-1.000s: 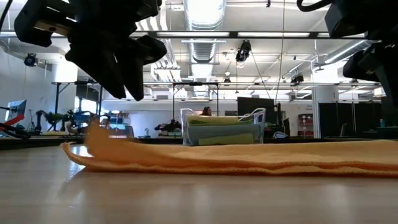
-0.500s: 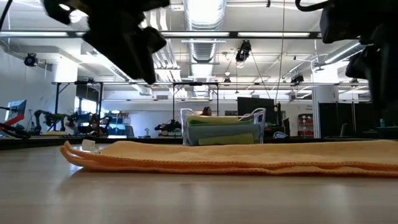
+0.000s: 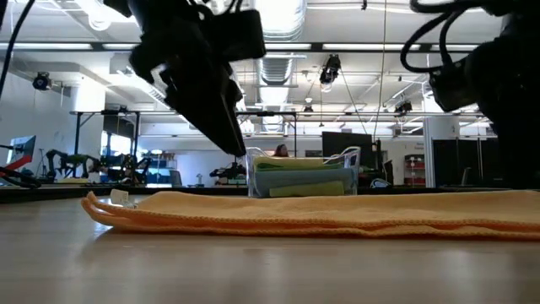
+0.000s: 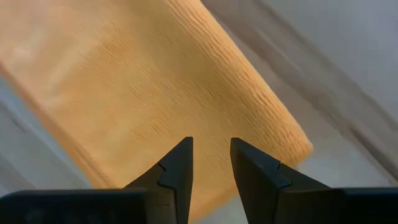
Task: Fold microfiber towels
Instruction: Fold the orange microfiber cloth
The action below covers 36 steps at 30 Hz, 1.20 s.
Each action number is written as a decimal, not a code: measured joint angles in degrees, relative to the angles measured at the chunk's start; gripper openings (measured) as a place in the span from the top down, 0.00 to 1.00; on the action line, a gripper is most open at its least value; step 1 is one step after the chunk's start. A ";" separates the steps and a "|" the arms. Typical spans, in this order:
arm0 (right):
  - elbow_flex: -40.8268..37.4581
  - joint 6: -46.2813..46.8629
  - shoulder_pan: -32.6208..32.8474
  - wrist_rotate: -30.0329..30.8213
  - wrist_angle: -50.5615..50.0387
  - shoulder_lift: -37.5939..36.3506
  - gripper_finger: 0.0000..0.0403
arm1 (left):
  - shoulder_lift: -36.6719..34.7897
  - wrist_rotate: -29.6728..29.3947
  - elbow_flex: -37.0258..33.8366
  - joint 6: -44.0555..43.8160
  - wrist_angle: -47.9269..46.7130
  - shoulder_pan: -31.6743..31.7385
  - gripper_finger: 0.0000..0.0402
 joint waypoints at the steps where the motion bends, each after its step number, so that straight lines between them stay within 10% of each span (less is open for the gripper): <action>1: -0.33 0.39 0.00 -0.47 0.02 0.00 0.74 | 0.72 0.01 0.00 -0.02 0.34 0.02 0.64; 23: -7.82 0.76 -6.06 -0.44 5.86 -0.25 0.97 | 3.52 0.39 -0.09 -1.49 2.41 0.09 0.64; 36: -8.95 -18.16 -19.63 8.95 6.34 -0.11 0.97 | -2.70 0.09 0.04 -1.49 -2.91 0.09 0.64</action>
